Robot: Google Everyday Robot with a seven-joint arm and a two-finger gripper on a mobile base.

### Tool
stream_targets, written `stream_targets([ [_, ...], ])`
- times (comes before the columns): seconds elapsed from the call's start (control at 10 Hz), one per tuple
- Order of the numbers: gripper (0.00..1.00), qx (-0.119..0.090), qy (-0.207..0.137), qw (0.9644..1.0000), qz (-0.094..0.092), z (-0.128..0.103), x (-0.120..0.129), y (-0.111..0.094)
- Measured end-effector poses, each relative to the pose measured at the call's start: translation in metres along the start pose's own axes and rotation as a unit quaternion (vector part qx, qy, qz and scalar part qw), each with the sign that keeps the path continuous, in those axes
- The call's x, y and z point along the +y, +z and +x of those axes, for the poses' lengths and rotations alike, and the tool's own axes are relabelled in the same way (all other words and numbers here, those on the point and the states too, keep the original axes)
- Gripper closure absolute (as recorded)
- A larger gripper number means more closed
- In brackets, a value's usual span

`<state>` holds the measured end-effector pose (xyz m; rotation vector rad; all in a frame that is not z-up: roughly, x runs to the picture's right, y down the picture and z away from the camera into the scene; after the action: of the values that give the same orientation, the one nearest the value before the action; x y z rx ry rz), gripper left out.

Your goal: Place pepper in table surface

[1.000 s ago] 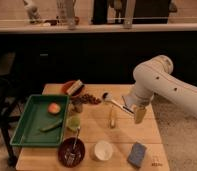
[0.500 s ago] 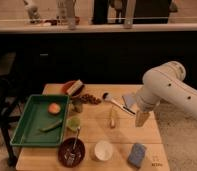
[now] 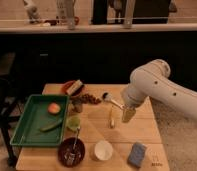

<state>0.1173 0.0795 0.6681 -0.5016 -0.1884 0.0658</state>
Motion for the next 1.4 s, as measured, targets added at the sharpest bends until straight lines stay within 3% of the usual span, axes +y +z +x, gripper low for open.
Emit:
stream_targets([
  [0.5, 0.2, -0.035, -0.034, 0.9987, -0.012, -0.07, -0.033, 0.026],
  [0.9, 0.2, -0.053, -0.055, 0.9966, -0.03, -0.122, -0.042, 0.044],
  [1.4, 0.2, -0.052, -0.054, 0.9968, -0.029, -0.12, -0.043, 0.044],
])
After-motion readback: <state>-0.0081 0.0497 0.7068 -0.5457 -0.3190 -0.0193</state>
